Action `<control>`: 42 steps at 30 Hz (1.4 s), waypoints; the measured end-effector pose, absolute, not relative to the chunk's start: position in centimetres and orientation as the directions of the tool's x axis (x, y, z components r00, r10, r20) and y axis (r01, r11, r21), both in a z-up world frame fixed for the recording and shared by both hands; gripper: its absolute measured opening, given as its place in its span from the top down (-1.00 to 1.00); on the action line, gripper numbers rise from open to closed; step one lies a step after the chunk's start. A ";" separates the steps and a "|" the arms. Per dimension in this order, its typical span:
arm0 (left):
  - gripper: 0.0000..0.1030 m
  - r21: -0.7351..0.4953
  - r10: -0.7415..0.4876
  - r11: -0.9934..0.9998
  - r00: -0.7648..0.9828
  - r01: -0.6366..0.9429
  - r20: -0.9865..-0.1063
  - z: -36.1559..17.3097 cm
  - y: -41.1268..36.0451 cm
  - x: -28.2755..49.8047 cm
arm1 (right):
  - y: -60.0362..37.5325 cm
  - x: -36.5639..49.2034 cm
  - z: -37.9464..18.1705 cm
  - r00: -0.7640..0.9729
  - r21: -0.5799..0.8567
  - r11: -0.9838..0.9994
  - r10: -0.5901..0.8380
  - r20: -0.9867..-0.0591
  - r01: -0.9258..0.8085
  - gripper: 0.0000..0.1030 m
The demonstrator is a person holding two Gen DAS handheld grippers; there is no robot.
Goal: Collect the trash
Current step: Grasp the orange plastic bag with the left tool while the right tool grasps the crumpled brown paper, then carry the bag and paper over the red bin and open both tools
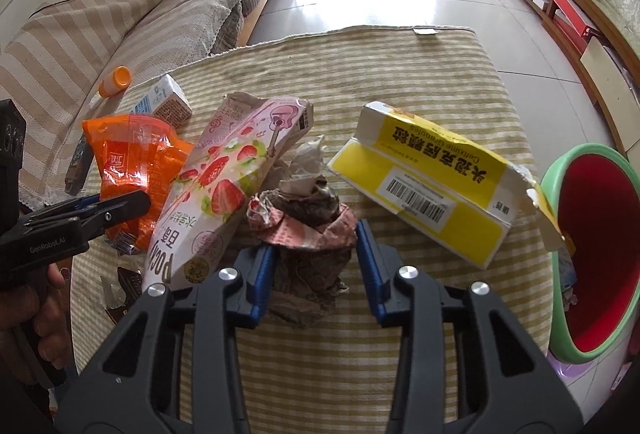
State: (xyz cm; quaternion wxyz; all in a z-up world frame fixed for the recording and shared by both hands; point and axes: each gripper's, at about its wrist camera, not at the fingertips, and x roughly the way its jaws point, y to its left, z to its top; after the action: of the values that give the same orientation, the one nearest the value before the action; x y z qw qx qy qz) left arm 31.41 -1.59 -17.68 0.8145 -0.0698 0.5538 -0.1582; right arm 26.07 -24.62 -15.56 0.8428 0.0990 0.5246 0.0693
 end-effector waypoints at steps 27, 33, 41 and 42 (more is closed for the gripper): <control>0.00 -0.230 -0.319 0.945 0.494 0.233 -0.809 -7.5 -3.3 23.5 | -28.5 18.7 -5.8 0.620 0.245 0.969 0.204 -0.758 -0.019 0.28; 0.00 -0.211 -0.331 0.936 0.498 0.281 -0.802 -5.9 -6.8 22.7 | -31.8 17.4 -4.8 0.649 0.259 0.966 0.184 -0.739 0.021 0.28; 0.00 -0.197 -0.367 0.909 0.483 0.368 -0.795 -4.5 -13.2 22.4 | -37.4 16.1 -4.6 0.671 0.279 0.955 0.142 -0.728 0.101 0.28; 0.00 -0.200 -0.376 0.904 0.477 0.378 -0.794 -4.5 -14.0 22.3 | -38.1 15.9 -4.6 0.673 0.281 0.953 0.135 -0.727 0.112 0.28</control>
State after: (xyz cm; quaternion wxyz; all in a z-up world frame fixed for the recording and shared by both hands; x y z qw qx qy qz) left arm 22.35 -13.96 -4.46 0.8595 0.0013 0.4618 -0.2192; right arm 15.86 -38.09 -4.62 0.9018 0.1527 0.4042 0.0064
